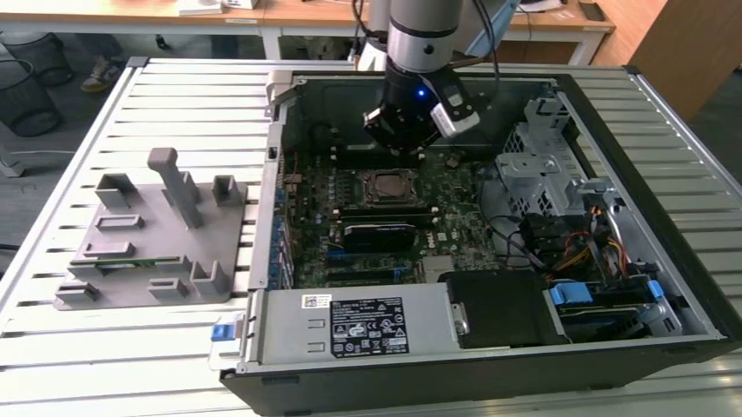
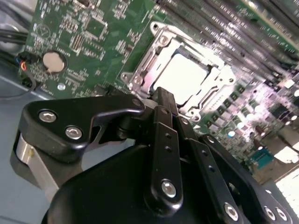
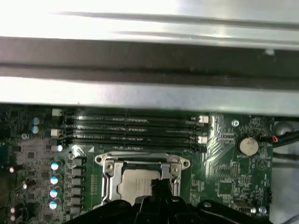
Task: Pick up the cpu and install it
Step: 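Install the second cpu locking lever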
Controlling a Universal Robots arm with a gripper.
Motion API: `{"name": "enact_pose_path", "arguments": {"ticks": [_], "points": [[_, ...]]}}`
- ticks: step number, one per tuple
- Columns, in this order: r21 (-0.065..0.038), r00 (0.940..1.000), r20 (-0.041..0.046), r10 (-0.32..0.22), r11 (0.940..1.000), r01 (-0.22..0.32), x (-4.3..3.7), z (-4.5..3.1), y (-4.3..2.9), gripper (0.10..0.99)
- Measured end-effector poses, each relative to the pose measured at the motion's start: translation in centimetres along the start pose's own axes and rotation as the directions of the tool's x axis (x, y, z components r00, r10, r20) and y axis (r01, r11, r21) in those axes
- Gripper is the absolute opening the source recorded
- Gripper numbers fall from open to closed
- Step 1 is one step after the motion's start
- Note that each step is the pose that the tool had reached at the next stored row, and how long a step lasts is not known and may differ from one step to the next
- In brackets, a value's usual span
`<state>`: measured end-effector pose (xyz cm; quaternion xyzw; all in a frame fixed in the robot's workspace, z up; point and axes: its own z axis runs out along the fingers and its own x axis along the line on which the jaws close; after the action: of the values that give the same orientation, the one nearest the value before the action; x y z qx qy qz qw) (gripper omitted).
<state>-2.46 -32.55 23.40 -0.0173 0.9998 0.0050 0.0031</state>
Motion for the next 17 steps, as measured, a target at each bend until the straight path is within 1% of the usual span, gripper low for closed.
{"name": "enact_pose_path", "arguments": {"ticks": [4,7,11,12,13,14,15,16,17], "points": [[0.0,1.0,0.0,0.0,1.0,0.0,0.03,0.02,-0.95,0.106],[0.0,1.0,0.0001,0.0,1.0,0.0,0.06,0.04,-1.84,0.106],[0.0,1.0,-0.0001,0.0,1.0,0.0,0.09,0.04,-2.72,0.106],[0.0,1.0,-0.0016,0.0,1.0,0.0,0.09,0.04,-2.92,0.106],[0.0,1.0,-0.0064,0.0,1.0,0.0,0.07,0.04,-3.03,0.106],[-0.001,0.9999,-0.015,0.0,1.0,0.0,0.0,0.04,-3.1,0.106],[-0.002,0.9996,-0.0276,0.0,1.0,0.0,-0.14,0.05,-3.14,0.106],[-0.004,0.9993,-0.0373,0.0,1.0,0.0,-0.2,0.05,-3.22,0.106],[-0.008,0.9992,-0.0403,0.0,1.0,0.0,-0.21,0.06,-3.33,0.106]]}}
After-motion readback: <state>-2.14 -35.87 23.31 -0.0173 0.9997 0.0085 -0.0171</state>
